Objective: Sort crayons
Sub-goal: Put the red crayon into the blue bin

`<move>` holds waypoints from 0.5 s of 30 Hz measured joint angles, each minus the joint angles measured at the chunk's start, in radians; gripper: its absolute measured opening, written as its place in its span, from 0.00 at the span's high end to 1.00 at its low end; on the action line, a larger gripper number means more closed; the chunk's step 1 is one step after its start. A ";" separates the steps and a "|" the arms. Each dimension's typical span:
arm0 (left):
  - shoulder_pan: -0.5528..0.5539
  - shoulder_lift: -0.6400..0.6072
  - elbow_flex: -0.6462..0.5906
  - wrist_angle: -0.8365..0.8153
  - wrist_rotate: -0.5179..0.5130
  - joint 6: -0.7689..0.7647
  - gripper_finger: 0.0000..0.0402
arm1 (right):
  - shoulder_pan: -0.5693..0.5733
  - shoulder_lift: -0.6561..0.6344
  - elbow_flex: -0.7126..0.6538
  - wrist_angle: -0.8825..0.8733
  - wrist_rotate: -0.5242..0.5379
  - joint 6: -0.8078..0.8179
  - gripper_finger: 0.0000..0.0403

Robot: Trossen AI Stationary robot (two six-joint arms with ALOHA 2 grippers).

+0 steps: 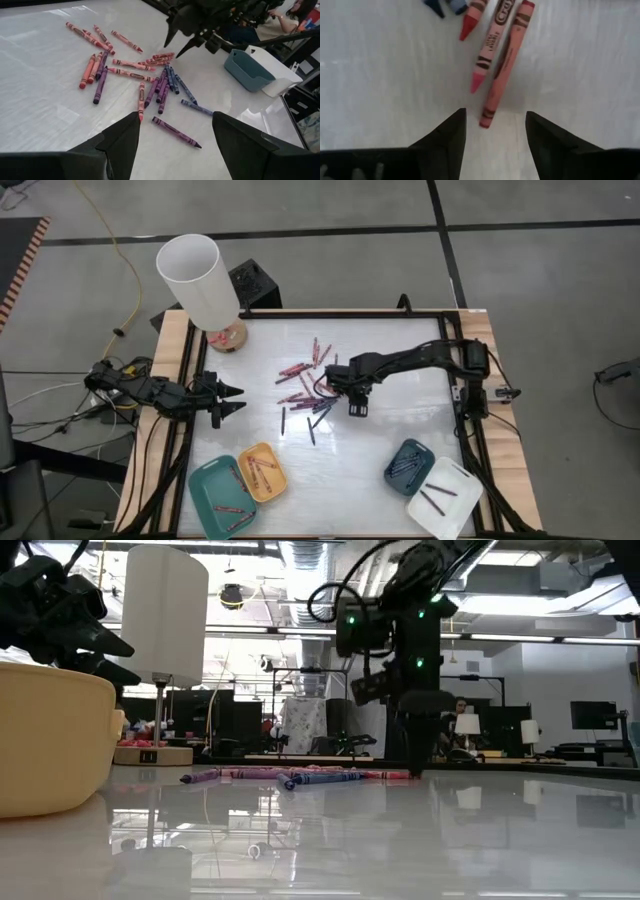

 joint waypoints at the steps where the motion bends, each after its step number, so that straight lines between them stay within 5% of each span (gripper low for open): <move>1: 0.000 0.000 0.000 0.000 0.000 0.000 0.40 | -0.003 0.003 0.000 0.004 0.000 -0.005 0.51; 15: 0.000 0.000 0.000 0.000 0.000 0.000 0.40 | -0.038 0.017 -0.027 0.089 -0.006 -0.004 0.56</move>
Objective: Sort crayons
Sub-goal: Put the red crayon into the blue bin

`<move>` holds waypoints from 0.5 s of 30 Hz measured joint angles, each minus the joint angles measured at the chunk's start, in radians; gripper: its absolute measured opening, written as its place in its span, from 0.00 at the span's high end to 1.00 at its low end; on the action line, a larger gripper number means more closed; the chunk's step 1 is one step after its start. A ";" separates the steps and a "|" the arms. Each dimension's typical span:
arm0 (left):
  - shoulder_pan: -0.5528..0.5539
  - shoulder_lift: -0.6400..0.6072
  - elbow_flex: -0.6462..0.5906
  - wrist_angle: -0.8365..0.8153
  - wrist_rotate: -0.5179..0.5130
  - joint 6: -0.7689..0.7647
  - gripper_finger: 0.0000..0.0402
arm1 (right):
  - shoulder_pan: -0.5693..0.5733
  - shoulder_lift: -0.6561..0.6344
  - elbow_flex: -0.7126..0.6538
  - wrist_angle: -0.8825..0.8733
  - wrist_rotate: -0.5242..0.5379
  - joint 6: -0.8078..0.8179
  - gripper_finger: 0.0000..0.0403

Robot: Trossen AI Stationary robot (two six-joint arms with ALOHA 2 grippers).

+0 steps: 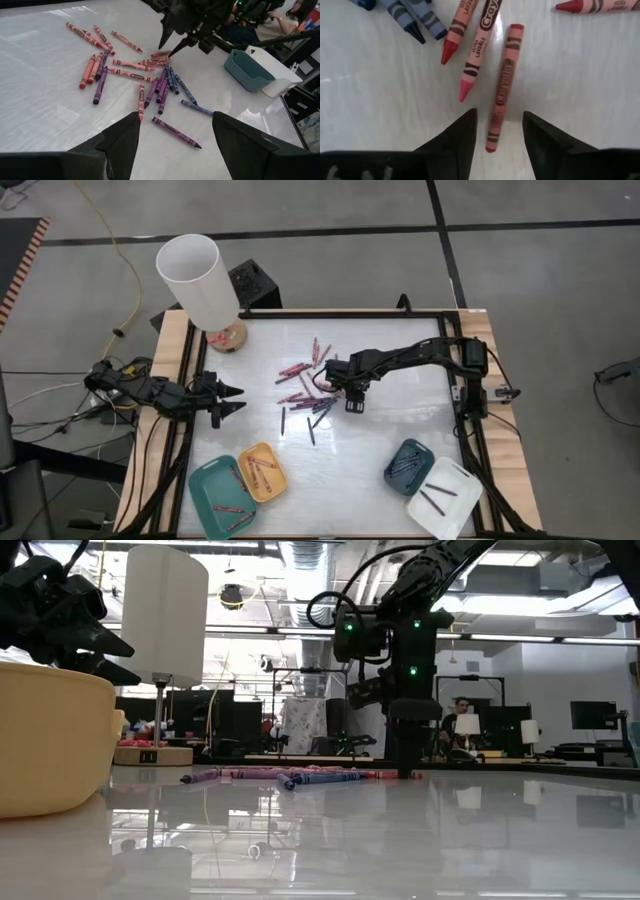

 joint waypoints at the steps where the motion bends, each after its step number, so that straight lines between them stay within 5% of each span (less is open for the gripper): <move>1: 0.000 0.000 0.000 0.000 0.000 0.000 0.40 | 0.002 0.005 -0.007 0.016 0.003 0.001 0.57; 6: 0.000 0.000 0.000 0.000 0.000 0.000 0.40 | 0.016 0.009 -0.029 0.024 0.004 0.019 0.62; 15: 0.000 0.000 0.000 0.000 0.000 0.000 0.40 | 0.018 0.011 -0.030 0.014 0.007 0.062 0.97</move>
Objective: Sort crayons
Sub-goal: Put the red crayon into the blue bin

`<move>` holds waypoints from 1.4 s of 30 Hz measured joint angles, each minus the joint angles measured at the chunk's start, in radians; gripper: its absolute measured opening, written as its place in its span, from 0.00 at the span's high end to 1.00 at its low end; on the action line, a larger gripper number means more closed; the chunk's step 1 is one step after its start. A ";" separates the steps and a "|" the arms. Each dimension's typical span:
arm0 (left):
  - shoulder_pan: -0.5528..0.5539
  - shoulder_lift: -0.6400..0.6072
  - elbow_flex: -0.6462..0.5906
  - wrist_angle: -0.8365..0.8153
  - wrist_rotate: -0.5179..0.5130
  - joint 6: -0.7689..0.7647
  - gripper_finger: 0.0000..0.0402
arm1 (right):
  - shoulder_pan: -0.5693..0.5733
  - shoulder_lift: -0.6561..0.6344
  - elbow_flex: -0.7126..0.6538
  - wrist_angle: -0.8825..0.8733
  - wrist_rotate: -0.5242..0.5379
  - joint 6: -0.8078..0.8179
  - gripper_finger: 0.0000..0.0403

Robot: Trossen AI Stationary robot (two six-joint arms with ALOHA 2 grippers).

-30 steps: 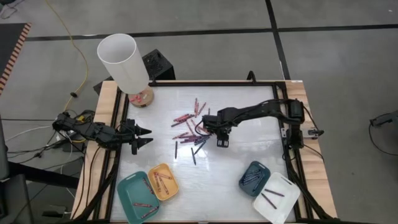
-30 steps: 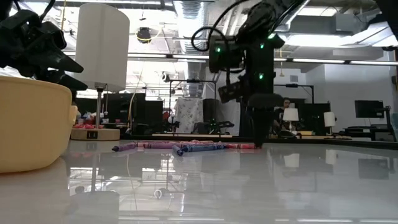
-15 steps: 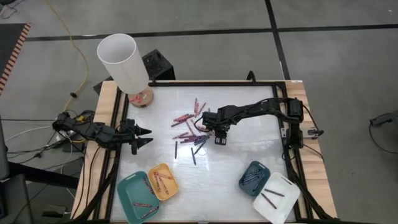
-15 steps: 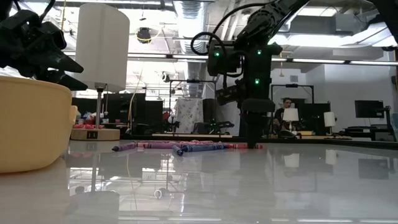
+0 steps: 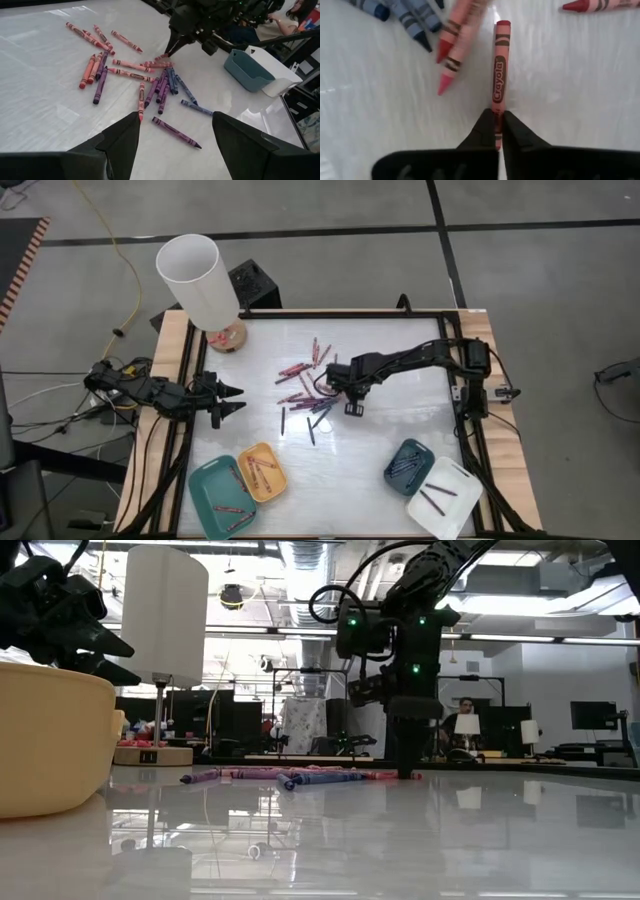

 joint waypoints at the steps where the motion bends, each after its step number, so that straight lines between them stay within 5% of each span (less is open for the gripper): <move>1: 0.000 0.000 0.000 0.000 0.000 0.000 0.40 | 0.000 0.000 -0.001 -0.001 0.000 0.007 0.98; 20: 0.000 0.000 0.000 0.000 0.001 0.000 0.40 | 0.107 -0.151 0.044 0.044 0.077 0.174 0.99; 42: 0.000 0.000 0.000 -0.001 0.000 0.000 0.40 | 0.315 -0.020 0.146 0.846 0.077 0.066 1.00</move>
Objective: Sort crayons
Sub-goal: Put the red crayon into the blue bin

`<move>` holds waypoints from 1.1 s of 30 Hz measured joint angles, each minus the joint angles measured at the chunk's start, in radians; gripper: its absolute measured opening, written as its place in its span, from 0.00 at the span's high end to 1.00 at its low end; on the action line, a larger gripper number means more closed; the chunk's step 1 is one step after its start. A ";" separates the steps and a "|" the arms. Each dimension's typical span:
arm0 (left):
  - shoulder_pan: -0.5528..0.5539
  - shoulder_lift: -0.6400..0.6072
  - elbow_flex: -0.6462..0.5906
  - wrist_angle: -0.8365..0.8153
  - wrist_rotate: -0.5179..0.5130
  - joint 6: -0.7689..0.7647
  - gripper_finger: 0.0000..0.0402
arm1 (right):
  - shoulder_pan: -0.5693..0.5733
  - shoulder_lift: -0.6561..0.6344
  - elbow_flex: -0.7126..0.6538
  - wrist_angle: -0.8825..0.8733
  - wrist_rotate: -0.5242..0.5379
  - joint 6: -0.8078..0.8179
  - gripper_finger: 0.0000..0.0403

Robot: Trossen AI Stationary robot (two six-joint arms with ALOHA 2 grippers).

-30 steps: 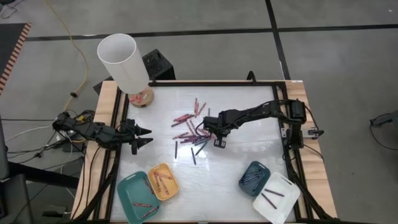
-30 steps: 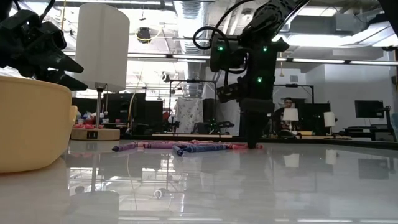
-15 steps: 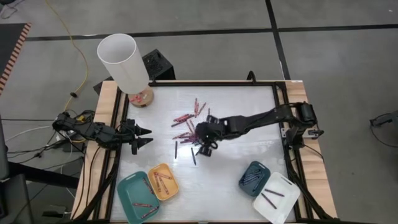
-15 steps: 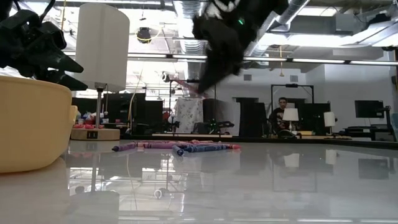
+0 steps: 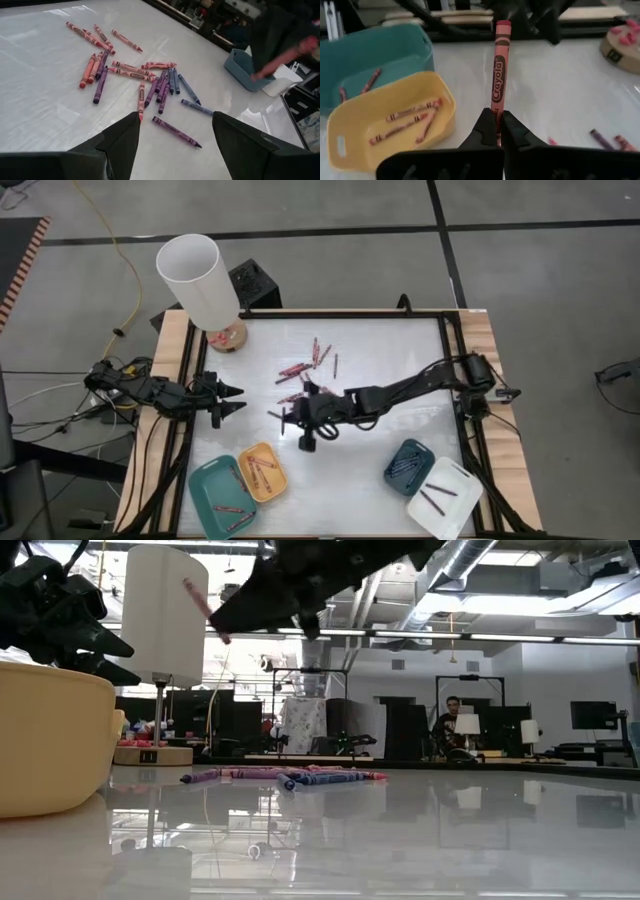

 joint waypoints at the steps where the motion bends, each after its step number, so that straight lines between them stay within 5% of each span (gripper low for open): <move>1: 0.000 0.001 0.000 0.003 -0.001 0.000 0.40 | 0.004 0.021 0.017 -0.002 -0.002 -0.009 1.00; 9: 0.000 0.009 0.000 0.006 -0.001 0.000 0.40 | 0.024 0.195 0.241 -0.005 -0.036 -0.109 1.00; 25: 0.000 0.020 0.000 0.000 0.001 0.000 0.40 | 0.030 0.575 0.763 -0.038 -0.374 -0.143 1.00; 33: 0.000 0.020 0.000 0.000 0.001 0.000 0.40 | 0.047 0.674 0.897 -0.024 -0.531 -0.286 1.00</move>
